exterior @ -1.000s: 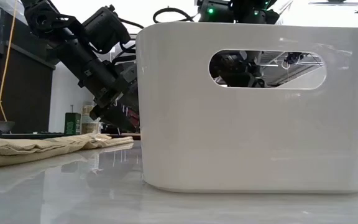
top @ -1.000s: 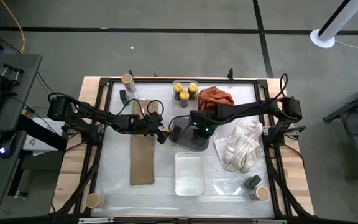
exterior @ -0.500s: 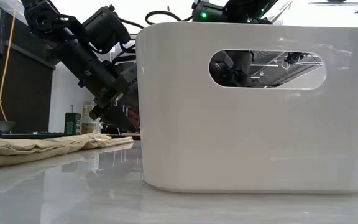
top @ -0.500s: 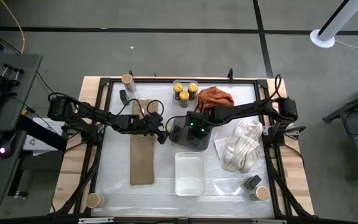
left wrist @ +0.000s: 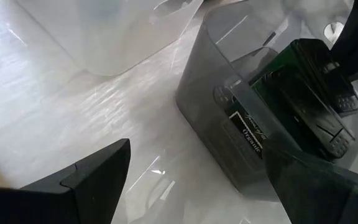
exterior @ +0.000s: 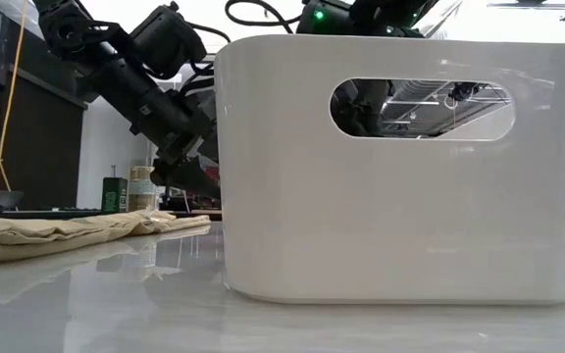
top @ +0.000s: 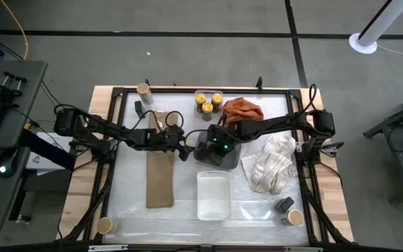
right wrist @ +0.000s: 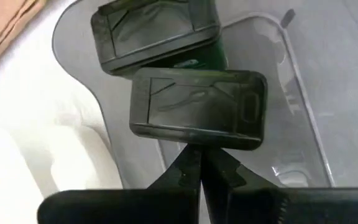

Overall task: Sort spices by type
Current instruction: Adjust the black seasoning cans in the black bin

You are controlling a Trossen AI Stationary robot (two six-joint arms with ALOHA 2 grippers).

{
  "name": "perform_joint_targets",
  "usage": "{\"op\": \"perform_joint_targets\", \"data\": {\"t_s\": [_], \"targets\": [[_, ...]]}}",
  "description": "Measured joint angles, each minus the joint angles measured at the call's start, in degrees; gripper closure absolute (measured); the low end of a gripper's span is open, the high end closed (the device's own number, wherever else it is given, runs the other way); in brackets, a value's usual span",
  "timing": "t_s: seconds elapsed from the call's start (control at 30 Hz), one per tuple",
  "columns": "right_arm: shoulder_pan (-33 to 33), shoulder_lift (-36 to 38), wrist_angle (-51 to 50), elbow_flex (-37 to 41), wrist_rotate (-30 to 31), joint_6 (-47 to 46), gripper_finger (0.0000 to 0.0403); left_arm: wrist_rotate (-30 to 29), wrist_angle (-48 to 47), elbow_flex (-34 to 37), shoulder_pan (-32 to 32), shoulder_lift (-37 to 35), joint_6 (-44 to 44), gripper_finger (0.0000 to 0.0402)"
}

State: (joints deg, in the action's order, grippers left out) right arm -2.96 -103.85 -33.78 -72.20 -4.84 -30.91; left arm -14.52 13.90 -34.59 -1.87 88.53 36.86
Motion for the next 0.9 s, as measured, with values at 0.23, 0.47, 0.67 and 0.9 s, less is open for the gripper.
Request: {"op": "perform_joint_targets", "data": {"t_s": [0.23, 0.47, 0.67, 0.9], "targets": [[0.00, 0.00, -2.34, -0.01, -1.42, 5.43, 0.0403, -0.02, -0.16, 0.00, 0.00, 0.00, 0.00, 0.0053], [-0.71, 0.00, -5.26, -0.01, 1.76, 8.93, 0.0403, -0.12, -0.20, 0.00, 0.00, 0.00, 0.00, 0.0053], [-1.20, 0.00, -2.84, -0.01, 2.56, 8.96, 0.0403, -2.63, -0.23, 0.00, 0.00, 0.00, -0.02, 0.0053], [-1.18, 0.00, -0.21, -0.01, 3.36, 10.40, 0.0403, -3.96, -0.25, 0.00, 0.00, 0.00, -0.02, 0.0053]]}}
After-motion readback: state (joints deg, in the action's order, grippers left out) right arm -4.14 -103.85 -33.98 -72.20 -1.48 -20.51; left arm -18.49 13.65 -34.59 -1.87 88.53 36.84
